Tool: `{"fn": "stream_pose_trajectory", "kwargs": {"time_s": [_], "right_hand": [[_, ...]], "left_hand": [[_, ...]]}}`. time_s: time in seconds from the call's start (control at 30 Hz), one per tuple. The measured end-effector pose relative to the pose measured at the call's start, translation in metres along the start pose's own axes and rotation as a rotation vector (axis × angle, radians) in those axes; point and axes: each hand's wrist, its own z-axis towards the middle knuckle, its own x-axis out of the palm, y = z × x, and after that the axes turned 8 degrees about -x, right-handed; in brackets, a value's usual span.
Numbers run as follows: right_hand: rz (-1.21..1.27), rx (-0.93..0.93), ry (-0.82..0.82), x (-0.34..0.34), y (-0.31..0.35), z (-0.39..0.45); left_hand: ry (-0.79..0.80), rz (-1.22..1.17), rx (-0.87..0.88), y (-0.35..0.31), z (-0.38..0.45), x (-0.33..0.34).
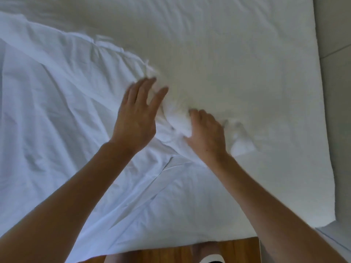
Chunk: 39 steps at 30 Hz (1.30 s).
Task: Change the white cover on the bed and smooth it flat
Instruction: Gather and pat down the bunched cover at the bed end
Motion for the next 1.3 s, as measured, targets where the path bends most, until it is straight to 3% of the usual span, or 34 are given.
{"fn": "stream_pose_trajectory", "kwargs": {"time_s": [0.1, 0.2, 0.27, 0.4, 0.43, 0.57, 0.63, 0.77, 0.9, 0.97, 1.07, 1.17, 1.3], "right_hand": [[-0.031, -0.079, -0.143, 0.013, 0.041, -0.049], [0.076, -0.155, -0.119, 0.010, 0.068, -0.070], [0.198, -0.189, -0.122, -0.002, 0.076, -0.071], [0.281, 0.085, -0.297, -0.026, 0.094, -0.045], [0.266, 0.181, -0.253, -0.025, 0.100, -0.034], [0.374, 0.393, 0.190, 0.008, 0.128, -0.006], [0.314, 0.388, 0.242, 0.023, 0.147, -0.012], [0.183, 0.377, 0.005, 0.027, 0.171, -0.037], [0.130, 0.302, -0.162, 0.037, 0.200, -0.065], [0.128, 0.287, -0.234, 0.040, 0.221, -0.079], [0.155, 0.203, -0.287, 0.038, 0.254, -0.102], [0.237, 0.119, -0.225, 0.024, 0.268, -0.108], [0.502, 0.390, -0.259, -0.002, 0.243, -0.076]], "left_hand": [[0.092, 0.296, 0.154, 0.025, 0.010, 0.002], [0.081, 0.313, 0.270, 0.044, 0.000, 0.009], [0.065, 0.320, 0.253, 0.054, -0.016, 0.005], [0.078, 0.128, 0.243, 0.083, -0.070, 0.003], [0.060, 0.075, 0.259, 0.092, -0.083, 0.004], [0.031, -0.007, 0.338, 0.125, -0.124, 0.001], [0.068, -0.012, 0.365, 0.137, -0.139, 0.004], [0.191, -0.098, 0.338, 0.148, -0.157, -0.007], [0.020, -0.165, 0.341, 0.156, -0.144, -0.040], [-0.006, -0.001, 0.312, 0.152, -0.120, -0.045], [0.258, 0.301, 0.474, 0.153, -0.095, -0.036], [0.239, 0.422, 0.464, 0.161, -0.105, -0.037], [0.177, 0.356, 0.313, 0.169, -0.131, -0.045]]}}
